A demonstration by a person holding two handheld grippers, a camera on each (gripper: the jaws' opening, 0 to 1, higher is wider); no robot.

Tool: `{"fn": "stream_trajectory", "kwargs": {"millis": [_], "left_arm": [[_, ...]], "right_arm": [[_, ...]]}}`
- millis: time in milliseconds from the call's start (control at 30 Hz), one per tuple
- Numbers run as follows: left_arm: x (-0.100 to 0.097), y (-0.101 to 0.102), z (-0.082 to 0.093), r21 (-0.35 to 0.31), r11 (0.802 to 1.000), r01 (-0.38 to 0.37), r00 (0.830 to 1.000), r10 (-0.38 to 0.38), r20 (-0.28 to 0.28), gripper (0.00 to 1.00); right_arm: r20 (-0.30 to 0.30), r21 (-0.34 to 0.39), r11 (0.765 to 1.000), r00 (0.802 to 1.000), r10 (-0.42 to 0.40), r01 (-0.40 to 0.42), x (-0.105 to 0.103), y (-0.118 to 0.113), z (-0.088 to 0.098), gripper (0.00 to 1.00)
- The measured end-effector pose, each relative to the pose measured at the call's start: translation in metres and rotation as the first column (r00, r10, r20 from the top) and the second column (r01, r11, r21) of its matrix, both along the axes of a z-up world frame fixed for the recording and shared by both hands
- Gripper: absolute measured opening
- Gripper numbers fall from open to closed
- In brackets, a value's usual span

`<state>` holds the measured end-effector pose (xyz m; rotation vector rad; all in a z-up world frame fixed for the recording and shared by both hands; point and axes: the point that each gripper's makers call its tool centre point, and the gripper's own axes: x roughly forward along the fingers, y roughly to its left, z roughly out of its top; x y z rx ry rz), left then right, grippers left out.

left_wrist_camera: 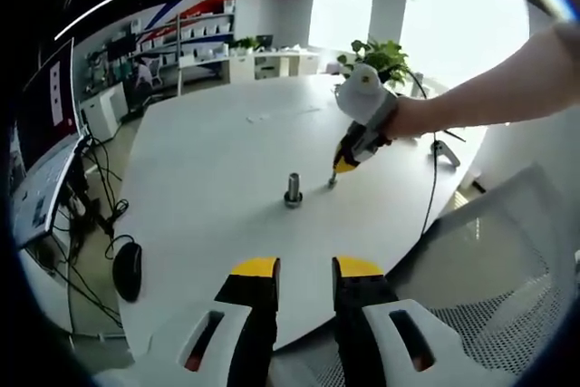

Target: Place the washer onto the threaded stud by aligning its center hole with the stud, sliding it down to the base, and recovering from edge contact or off-axis alignment until the washer reaches the visible bottom stop.

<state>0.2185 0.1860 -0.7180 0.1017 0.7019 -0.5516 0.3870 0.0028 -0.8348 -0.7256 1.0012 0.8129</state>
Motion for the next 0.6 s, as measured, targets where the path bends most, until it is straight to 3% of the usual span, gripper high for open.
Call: {"fn": "stream_trajectory", "kwargs": {"millis": [600], "left_arm": [[-0.001, -0.001, -0.001, -0.008, 1.0, 0.001, 1.0, -0.001, -0.011, 0.2]], "right_arm": [[-0.053, -0.045, 0.999, 0.999, -0.007, 0.004, -0.003, -0.003, -0.025, 0.15]]}}
